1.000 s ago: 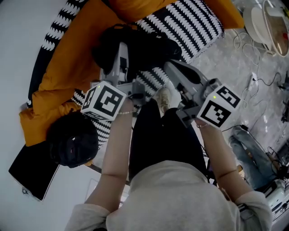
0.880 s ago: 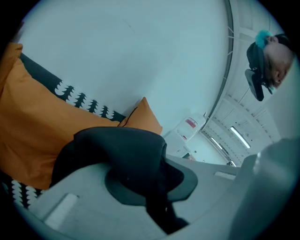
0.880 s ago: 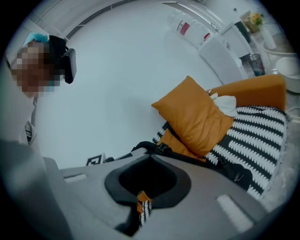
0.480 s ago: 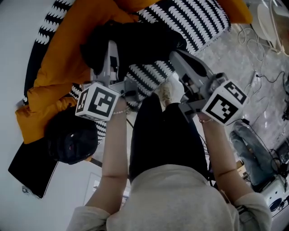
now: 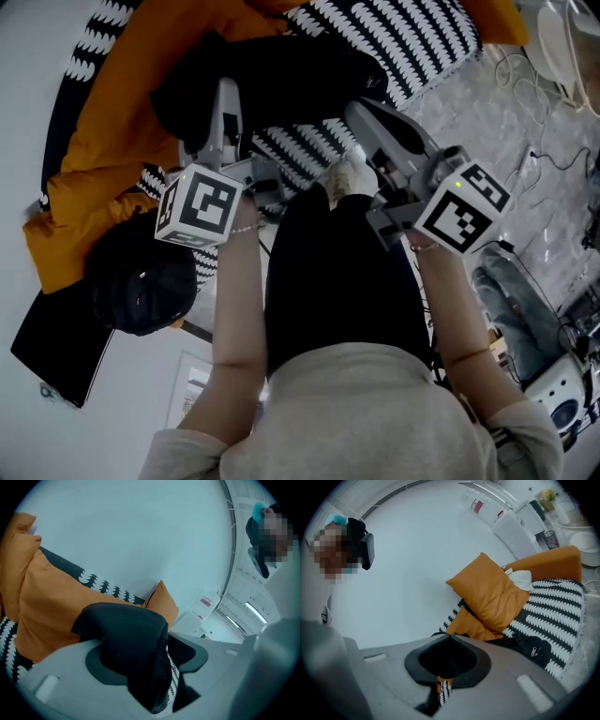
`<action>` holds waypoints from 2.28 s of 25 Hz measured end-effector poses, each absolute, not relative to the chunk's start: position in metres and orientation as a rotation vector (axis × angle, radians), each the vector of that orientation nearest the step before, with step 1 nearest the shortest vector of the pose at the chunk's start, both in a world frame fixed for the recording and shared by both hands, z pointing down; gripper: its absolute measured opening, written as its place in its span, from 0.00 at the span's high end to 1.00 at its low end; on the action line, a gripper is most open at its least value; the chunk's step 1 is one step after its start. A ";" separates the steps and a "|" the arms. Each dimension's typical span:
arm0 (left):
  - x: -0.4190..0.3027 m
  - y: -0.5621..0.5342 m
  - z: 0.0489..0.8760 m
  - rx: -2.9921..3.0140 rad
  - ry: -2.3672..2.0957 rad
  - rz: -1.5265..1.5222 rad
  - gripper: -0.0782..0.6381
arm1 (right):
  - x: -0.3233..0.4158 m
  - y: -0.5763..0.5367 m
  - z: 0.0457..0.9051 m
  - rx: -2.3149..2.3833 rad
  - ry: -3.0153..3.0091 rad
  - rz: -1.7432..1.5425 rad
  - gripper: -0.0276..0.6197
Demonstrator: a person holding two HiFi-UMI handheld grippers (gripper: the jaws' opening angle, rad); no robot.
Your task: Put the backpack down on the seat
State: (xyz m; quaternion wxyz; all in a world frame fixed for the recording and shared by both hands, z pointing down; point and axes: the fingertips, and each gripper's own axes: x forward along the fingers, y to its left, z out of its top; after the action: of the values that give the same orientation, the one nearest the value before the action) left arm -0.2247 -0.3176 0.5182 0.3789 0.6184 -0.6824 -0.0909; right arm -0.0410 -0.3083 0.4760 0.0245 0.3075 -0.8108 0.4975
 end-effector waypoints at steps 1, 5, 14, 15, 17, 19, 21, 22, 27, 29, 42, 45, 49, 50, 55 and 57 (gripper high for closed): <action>-0.223 -0.316 0.521 1.569 -1.747 -0.226 0.54 | -0.039 -0.308 0.477 0.948 -2.505 1.538 0.95; -0.226 -0.305 0.530 1.547 -1.741 -0.195 0.50 | -0.039 -0.304 0.480 0.954 -2.499 1.534 0.95; -0.233 -0.285 0.553 1.485 -1.761 -0.150 0.36 | -0.040 -0.293 0.498 0.956 -2.459 1.558 0.95; -0.234 -0.283 0.553 1.479 -1.773 -0.144 0.35 | -0.039 -0.292 0.497 0.957 -2.460 1.563 0.95; -0.238 -0.277 0.552 1.454 -1.801 -0.133 0.32 | -0.039 -0.290 0.495 0.961 -2.467 1.569 0.95; -0.242 -0.267 0.552 1.426 -1.827 -0.123 0.30 | -0.039 -0.285 0.493 0.973 -2.469 1.576 0.95; -0.242 -0.257 0.554 1.401 -1.839 -0.112 0.30 | -0.039 -0.279 0.491 0.983 -2.472 1.590 0.95; -0.241 -0.252 0.556 1.387 -1.835 -0.114 0.30 | -0.039 -0.276 0.490 0.981 -2.476 1.596 0.95; -0.239 -0.236 0.561 1.323 -1.828 -0.161 0.30 | -0.040 -0.261 0.488 0.923 -2.486 1.592 0.95; -0.236 -0.229 0.564 1.298 -1.815 -0.186 0.30 | -0.038 -0.257 0.489 0.907 -2.487 1.588 0.95; -0.228 -0.168 0.557 1.201 -1.832 -0.227 0.30 | -0.035 -0.222 0.465 0.829 -2.535 1.522 0.95; -0.225 -0.153 0.550 1.204 -1.812 -0.256 0.30 | -0.039 -0.205 0.459 0.797 -2.543 1.512 0.95; -0.218 -0.146 0.532 1.268 -1.824 -0.267 0.30 | -0.038 -0.193 0.451 0.767 -2.562 1.498 0.95; -0.217 -0.145 0.526 1.291 -1.832 -0.262 0.30 | -0.038 -0.190 0.449 0.761 -2.566 1.493 0.95; -0.199 -0.135 0.499 1.380 -1.844 -0.277 0.31 | -0.029 -0.174 0.436 0.748 -2.587 1.462 0.95; -0.187 -0.134 0.487 1.420 -1.836 -0.291 0.31 | -0.024 -0.168 0.428 0.739 -2.605 1.445 0.95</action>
State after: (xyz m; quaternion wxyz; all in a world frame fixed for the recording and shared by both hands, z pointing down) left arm -0.1869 -0.1342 0.4872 0.3907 0.5587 -0.7225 -0.1146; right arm -0.0235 -0.1681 0.4283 0.0360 0.2406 -0.8481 0.4706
